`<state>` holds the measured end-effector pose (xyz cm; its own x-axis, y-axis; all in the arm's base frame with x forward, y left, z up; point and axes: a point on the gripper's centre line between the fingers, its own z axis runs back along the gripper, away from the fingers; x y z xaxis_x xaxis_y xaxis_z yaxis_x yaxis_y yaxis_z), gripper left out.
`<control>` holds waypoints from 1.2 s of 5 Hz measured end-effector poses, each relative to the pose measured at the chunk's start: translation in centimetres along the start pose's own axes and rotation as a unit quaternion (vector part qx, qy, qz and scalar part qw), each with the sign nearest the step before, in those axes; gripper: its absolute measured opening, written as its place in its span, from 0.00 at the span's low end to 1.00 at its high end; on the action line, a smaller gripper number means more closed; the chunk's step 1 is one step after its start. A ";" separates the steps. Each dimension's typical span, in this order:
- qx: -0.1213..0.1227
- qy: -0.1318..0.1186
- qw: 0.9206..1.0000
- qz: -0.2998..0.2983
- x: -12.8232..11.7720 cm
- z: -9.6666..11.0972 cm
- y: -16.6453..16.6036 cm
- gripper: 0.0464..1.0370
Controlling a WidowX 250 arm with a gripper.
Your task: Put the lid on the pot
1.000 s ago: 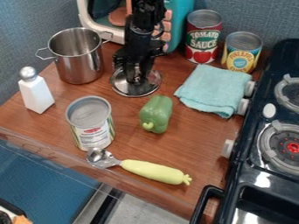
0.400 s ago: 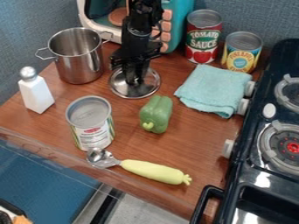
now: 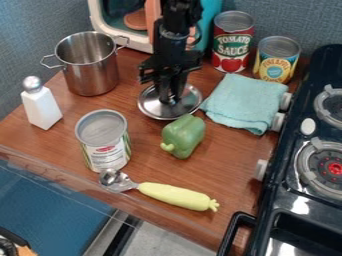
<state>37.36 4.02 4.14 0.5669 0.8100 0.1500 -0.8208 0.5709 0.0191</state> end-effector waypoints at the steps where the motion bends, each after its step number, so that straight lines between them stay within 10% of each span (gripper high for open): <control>1: -0.008 0.008 1.000 -0.014 -1.3 1.2 -0.2 0.23; 4: -0.047 0.017 0.998 -0.047 -3.6 9.0 -0.3 0.23; 6: -0.052 0.008 0.998 -0.025 -0.2 12.7 1.8 0.23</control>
<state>34.86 3.24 16.67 0.6096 0.7812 0.1350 -0.7797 0.6215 -0.0758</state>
